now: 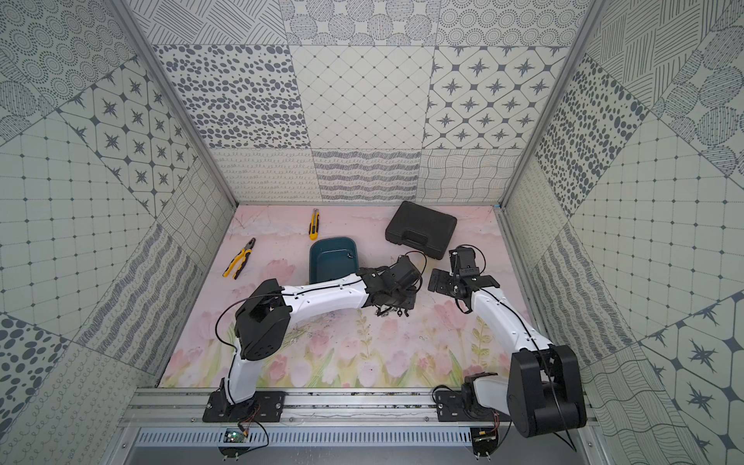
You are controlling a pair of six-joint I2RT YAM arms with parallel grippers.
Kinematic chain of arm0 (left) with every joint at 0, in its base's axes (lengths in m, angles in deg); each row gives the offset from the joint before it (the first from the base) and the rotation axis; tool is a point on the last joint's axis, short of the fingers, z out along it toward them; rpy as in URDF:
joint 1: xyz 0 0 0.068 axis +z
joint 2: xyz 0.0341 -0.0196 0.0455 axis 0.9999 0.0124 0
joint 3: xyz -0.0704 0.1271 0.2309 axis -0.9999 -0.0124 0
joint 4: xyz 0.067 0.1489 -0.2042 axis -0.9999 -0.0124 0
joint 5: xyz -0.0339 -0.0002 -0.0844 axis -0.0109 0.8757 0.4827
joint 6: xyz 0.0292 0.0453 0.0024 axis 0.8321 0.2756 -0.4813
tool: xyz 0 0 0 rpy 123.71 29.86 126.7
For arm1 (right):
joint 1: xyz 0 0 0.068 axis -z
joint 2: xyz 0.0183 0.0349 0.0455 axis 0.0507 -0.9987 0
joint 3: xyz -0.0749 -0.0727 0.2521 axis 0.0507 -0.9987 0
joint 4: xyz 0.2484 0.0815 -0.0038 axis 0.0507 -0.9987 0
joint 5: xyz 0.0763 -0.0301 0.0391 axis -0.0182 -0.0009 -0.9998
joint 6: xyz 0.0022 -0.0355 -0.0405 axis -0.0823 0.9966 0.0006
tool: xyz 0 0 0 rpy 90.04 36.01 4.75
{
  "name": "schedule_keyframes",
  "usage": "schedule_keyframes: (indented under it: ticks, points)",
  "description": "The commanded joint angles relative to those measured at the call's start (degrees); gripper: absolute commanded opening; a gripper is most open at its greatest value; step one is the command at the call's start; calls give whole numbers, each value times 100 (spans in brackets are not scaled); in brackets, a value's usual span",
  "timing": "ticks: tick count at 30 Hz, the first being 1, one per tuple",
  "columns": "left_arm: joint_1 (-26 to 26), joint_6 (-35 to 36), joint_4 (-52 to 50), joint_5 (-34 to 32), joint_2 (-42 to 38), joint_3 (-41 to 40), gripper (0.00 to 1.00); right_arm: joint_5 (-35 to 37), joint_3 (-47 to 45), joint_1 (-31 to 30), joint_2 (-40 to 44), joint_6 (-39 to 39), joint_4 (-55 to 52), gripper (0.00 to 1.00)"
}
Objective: Take out the wing nut from the storage box
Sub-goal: Place the wing nut at the center of the board, then pick up the wing nut from the storage box.
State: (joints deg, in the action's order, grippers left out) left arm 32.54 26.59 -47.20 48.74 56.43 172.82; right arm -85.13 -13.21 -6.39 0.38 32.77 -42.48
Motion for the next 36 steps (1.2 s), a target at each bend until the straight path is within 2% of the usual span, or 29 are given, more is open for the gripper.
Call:
schedule_keyframes:
  ticks: [1, 9, 15, 22, 36]
  points:
    - [451, 332, -151, -305, -598, -177, 27, 11, 34, -95, -31, 73, 166, 97]
    - [2062, 263, 8, -469, -1338, -830, 29, 108, 176, -408, -141, 55, 166, 97]
    - [2898, 280, -109, -158, -831, -523, 28, 148, 294, -579, -323, 29, 192, 97]
    - [3098, 397, -360, -18, 29, 209, 28, 187, 337, -652, -442, 20, 234, 97]
    - [3148, 355, -226, 120, 875, 539, 27, 109, 530, -739, -732, 72, 233, 97]
